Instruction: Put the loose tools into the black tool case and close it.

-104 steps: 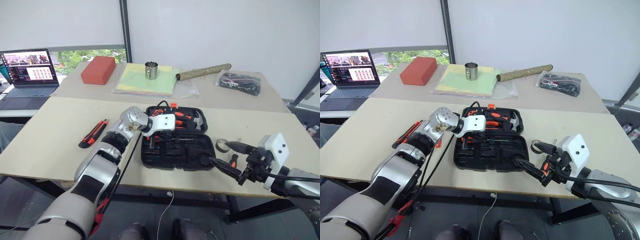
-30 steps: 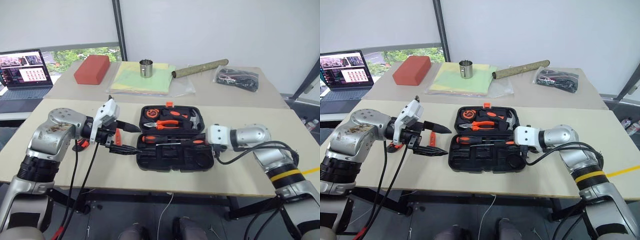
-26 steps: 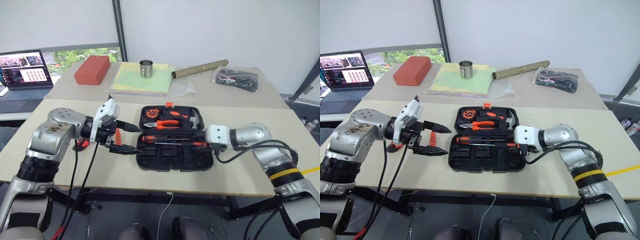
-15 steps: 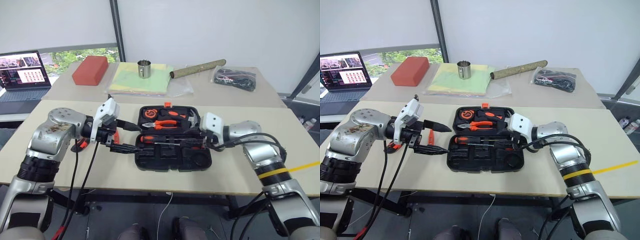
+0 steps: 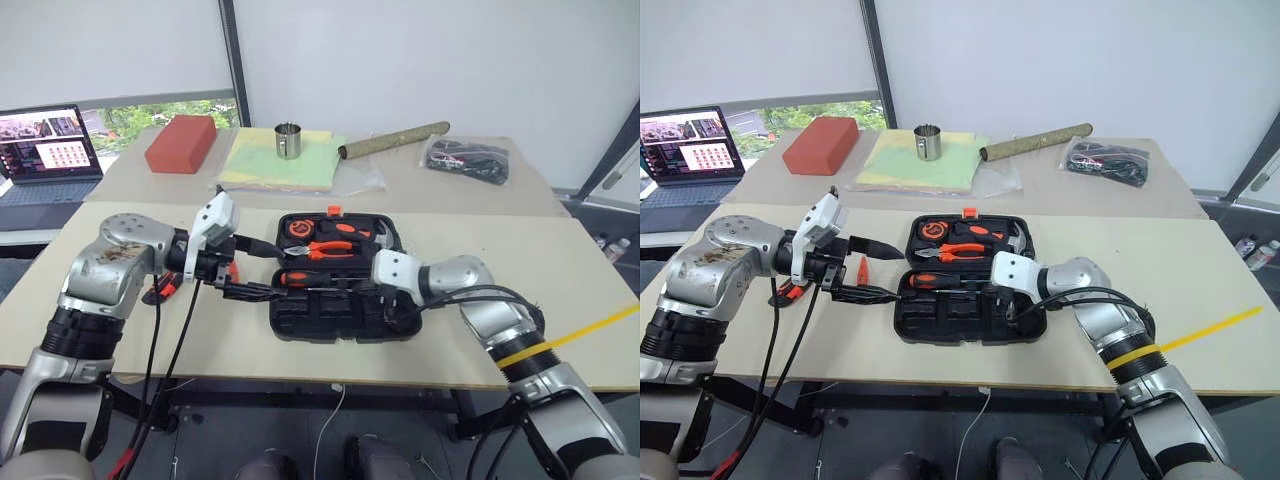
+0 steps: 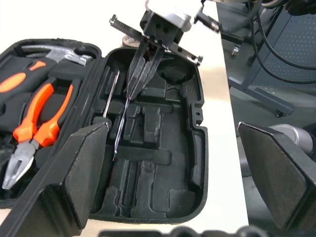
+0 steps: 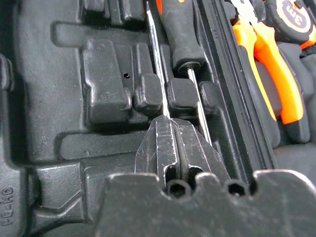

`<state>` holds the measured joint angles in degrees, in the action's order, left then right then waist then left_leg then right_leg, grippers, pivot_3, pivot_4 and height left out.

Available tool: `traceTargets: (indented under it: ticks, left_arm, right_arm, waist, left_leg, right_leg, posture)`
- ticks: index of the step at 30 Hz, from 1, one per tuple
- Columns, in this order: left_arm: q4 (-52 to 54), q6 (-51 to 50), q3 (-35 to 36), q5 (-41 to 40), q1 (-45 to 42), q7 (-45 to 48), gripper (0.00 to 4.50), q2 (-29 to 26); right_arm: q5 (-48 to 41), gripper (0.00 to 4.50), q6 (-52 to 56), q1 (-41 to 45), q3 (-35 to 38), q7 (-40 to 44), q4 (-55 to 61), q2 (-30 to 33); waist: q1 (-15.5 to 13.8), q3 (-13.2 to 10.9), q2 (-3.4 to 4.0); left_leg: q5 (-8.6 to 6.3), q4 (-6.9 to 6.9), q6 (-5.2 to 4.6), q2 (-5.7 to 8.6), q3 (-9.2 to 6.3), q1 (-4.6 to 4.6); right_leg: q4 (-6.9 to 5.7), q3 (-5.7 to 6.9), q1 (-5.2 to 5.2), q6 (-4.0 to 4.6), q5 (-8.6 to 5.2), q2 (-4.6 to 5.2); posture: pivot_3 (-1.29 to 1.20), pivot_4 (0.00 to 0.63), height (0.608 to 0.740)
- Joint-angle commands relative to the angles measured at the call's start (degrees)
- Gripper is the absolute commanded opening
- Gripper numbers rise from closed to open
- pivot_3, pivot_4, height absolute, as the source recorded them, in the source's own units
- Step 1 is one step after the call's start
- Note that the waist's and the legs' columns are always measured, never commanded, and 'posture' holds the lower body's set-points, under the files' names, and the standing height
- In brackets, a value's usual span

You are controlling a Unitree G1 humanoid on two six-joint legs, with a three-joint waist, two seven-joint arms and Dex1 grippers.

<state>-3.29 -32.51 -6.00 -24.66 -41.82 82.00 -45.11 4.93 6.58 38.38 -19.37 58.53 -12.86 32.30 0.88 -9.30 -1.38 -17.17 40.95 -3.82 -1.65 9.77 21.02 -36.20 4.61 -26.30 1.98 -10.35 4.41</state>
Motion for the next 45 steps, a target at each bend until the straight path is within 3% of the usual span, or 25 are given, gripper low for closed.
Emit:
traceTargets:
  ticks: [1, 5, 7, 10, 14, 18, 19, 22, 30, 32, 37, 45]
  left_arm:
    - [0.22, 0.52, 2.01, 0.06, 0.50, -1.84, 4.50, -0.72]
    - [1.95, -3.77, 7.35, -1.22, 5.18, -8.13, 4.50, -2.34]
    - [4.04, -7.33, 13.41, -2.41, 11.56, -12.37, 4.50, -4.32]
    - [5.98, -8.78, 20.40, -3.15, 20.13, -15.33, 4.50, -6.36]
    - [8.69, -11.45, 31.66, -4.52, 32.92, -18.72, 4.50, -7.85]
    - [13.85, -14.46, 33.74, -5.57, 37.92, -23.03, 4.50, -6.75]
    - [14.45, -15.27, 33.00, -5.40, 37.63, -24.90, 4.50, -6.29]
    - [14.82, -20.97, 29.04, -4.32, 32.81, -32.87, 4.50, -4.41]
    - [9.68, -50.53, 24.09, -2.67, 6.49, -56.06, 4.50, 9.94]
    - [7.62, -51.51, 21.96, -0.82, 3.16, -59.26, 4.50, 12.24]
    - [-0.69, -52.82, 15.51, 4.39, -2.25, -65.02, 4.50, 14.18]
    - [-7.19, -51.04, 16.04, 6.23, -4.67, -67.66, 4.50, 18.15]
  right_arm:
    - [-6.18, 0.03, 3.91, -1.09, 5.12, 0.22, 3.39, -1.14]
    - [-18.65, 0.03, 17.59, -2.20, 13.39, 0.58, 15.63, -1.33]
    - [-27.57, 0.59, 28.75, -3.74, 18.57, -0.54, 25.22, -0.37]
    - [-34.38, 1.31, 37.32, -5.96, 22.45, -2.54, 34.04, 1.43]
    - [-41.92, 2.81, 44.83, -8.76, 26.71, -6.18, 43.25, 3.16]
    - [-43.89, 4.12, 46.21, -11.01, 26.79, -9.05, 46.93, 4.36]
    - [-44.08, 4.48, 46.25, -11.38, 26.64, -9.68, 47.41, 4.52]
    - [-44.38, 4.48, 46.13, -11.86, 26.18, -11.33, 48.12, 4.74]
    - [-43.76, 4.48, 45.15, -13.20, 26.03, -16.81, 49.18, 5.03]
    - [-43.98, 4.48, 45.00, -14.49, 26.08, -17.69, 50.31, 5.21]
    - [-44.57, 4.48, 44.75, -16.73, 26.60, -19.83, 52.37, 5.21]
    - [-44.47, 4.48, 43.79, -18.66, 27.83, -21.98, 52.80, 5.27]
  waist:
    - [-0.01, 0.00, 0.00]
    - [-0.02, -0.01, 0.01]
    - [0.37, -0.01, 0.01]
    - [0.52, -0.02, -0.01]
    - [0.18, -0.02, 0.00]
    - [-0.83, -0.03, -0.01]
    - [-1.23, -0.03, -0.02]
    - [-1.86, -0.02, -0.02]
    - [-1.65, -0.07, -0.26]
    - [-1.31, -0.06, -0.27]
    - [-0.68, -0.07, -0.27]
    - [-1.11, -0.07, -0.28]
  left_leg:
    - [0.01, 0.00, 0.01, -0.01, -0.01, 0.01]
    - [0.05, -0.02, 0.06, -0.08, -0.03, 0.14]
    - [0.06, -0.04, 0.08, -0.18, -0.04, 0.22]
    - [0.01, -0.20, 0.18, -0.26, -0.12, 0.23]
    - [-0.12, -0.35, 0.39, -0.30, -0.14, 0.24]
    - [-0.20, -0.39, 0.53, -0.28, -0.13, 0.36]
    - [-0.45, -0.39, 0.96, -0.26, -0.13, 0.38]
    - [-0.47, -0.39, 1.04, -0.20, -0.13, 0.37]
    - [-0.26, -0.36, 1.11, -0.09, -0.13, 0.18]
    - [0.05, -0.36, 0.57, -0.08, -0.13, 0.18]
    - [0.06, -0.38, 0.56, -0.15, -0.12, 0.11]
    - [-0.18, -0.40, 1.04, -0.16, -0.12, 0.13]
  right_leg:
    - [0.00, 0.00, -0.01, 0.01, 0.03, 0.00]
    - [-0.01, -0.03, -0.15, 0.15, 0.10, 0.02]
    - [0.00, -0.11, -0.29, 0.30, 0.14, 0.01]
    - [-0.01, -0.13, -0.40, 0.85, 0.20, -0.02]
    - [0.04, 0.03, -0.50, 1.03, 0.00, -0.02]
    - [0.09, 0.09, -0.61, 0.97, -0.07, 0.05]
    - [0.11, 0.12, -0.62, 0.69, -0.21, 0.09]
    - [0.11, 0.13, -0.55, 0.55, -0.18, 0.15]
    - [0.14, 0.17, -0.18, 0.32, 0.18, -0.11]
    - [0.16, 0.16, -0.17, 0.33, 0.17, -0.13]
    - [0.13, 0.08, -0.20, 0.47, 0.09, -0.13]
    - [0.14, 0.11, -0.22, 0.50, 0.08, -0.01]
  posture:
    - [0.00, 0.150, 0.740]
    - [0.00, 0.150, 0.740]
    - [0.00, 0.150, 0.740]
    - [0.00, 0.150, 0.740]
    - [0.00, 0.150, 0.740]
    - [0.00, 0.150, 0.740]
    - [0.00, 0.150, 0.740]
    - [0.00, 0.150, 0.740]
    - [0.00, 0.150, 0.740]
    - [0.00, 0.150, 0.740]
    - [0.00, 0.150, 0.740]
    - [0.00, 0.150, 0.740]
